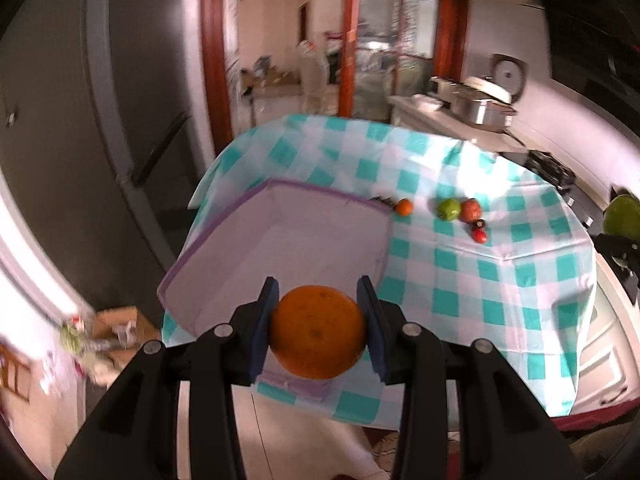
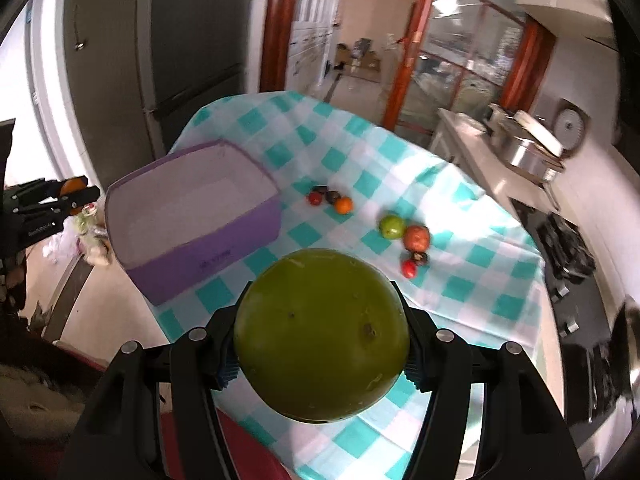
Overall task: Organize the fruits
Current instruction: 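Carry the orange and pomelo to the box and release both inside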
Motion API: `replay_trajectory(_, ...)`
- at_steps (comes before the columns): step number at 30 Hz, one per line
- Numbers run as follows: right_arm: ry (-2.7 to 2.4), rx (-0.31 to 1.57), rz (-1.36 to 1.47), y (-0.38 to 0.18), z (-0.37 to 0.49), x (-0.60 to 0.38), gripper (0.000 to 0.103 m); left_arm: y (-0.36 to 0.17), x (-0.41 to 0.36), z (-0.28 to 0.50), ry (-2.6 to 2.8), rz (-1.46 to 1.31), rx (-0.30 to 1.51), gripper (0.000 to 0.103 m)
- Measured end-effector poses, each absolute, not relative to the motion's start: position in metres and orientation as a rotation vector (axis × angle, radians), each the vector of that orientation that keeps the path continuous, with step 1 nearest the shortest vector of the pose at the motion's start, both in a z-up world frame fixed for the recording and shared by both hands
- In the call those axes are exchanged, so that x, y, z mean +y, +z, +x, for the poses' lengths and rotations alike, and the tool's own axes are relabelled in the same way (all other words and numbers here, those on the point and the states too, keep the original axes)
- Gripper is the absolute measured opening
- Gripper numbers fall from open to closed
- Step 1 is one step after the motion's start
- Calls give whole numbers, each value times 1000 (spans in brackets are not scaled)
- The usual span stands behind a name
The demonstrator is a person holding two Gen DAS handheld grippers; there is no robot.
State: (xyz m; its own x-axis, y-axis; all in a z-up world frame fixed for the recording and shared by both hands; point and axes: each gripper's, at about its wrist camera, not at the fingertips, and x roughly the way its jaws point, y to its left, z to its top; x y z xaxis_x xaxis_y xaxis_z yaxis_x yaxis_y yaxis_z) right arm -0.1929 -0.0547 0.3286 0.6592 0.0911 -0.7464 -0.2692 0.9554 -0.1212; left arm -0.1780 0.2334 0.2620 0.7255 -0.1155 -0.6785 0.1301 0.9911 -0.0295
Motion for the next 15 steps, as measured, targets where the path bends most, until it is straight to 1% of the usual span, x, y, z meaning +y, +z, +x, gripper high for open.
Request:
replay_trajectory(6, 355, 856, -288, 304, -131, -7, 61, 238, 248, -153, -61, -16, 820, 41)
replay_trajectory(15, 650, 929, -316, 248, -9, 100, 61, 193, 259, -74, 63, -112, 988, 41)
